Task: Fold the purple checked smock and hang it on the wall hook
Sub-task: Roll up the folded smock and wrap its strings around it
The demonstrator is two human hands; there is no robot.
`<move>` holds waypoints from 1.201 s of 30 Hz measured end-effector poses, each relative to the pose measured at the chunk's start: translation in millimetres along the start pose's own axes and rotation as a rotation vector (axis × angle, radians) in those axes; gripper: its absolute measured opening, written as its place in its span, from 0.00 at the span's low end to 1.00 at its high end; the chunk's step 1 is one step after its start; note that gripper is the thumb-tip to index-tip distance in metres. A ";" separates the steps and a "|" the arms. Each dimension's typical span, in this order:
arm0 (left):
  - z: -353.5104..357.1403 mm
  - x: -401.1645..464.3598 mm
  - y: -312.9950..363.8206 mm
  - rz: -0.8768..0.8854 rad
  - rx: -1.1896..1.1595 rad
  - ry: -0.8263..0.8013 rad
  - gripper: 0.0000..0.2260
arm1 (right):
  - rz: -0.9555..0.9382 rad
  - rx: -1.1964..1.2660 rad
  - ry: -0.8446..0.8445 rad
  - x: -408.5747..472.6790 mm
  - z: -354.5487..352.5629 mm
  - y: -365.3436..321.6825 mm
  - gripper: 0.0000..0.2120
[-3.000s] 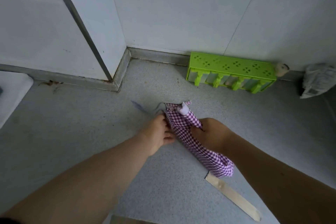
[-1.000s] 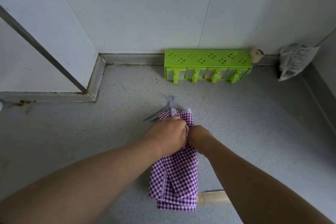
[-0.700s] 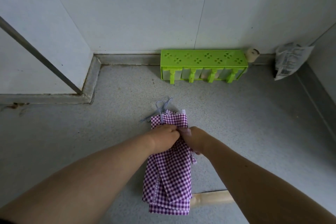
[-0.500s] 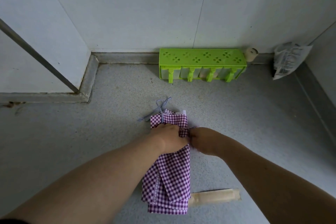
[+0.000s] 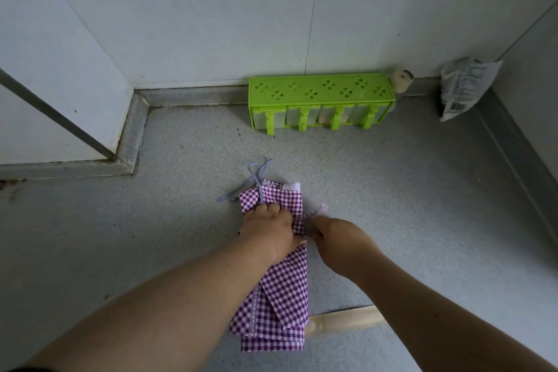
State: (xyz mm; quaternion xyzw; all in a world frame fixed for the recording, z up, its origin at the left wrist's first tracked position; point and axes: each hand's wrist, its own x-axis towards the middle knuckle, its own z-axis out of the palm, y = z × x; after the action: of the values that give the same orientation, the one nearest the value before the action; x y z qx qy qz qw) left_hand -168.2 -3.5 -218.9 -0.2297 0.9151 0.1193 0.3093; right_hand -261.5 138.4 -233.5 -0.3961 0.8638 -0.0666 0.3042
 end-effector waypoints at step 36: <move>-8.3 15.8 -4.6 0.127 -0.685 0.091 0.04 | 0.173 0.486 0.068 10.8 -35.9 -9.8 0.15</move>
State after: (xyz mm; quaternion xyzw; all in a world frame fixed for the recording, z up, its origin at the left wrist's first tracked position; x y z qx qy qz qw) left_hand -181.3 -15.9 -222.6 -0.2679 0.8473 0.4278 0.1652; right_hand -281.3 119.4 -206.1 -0.2336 0.8628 -0.2591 0.3659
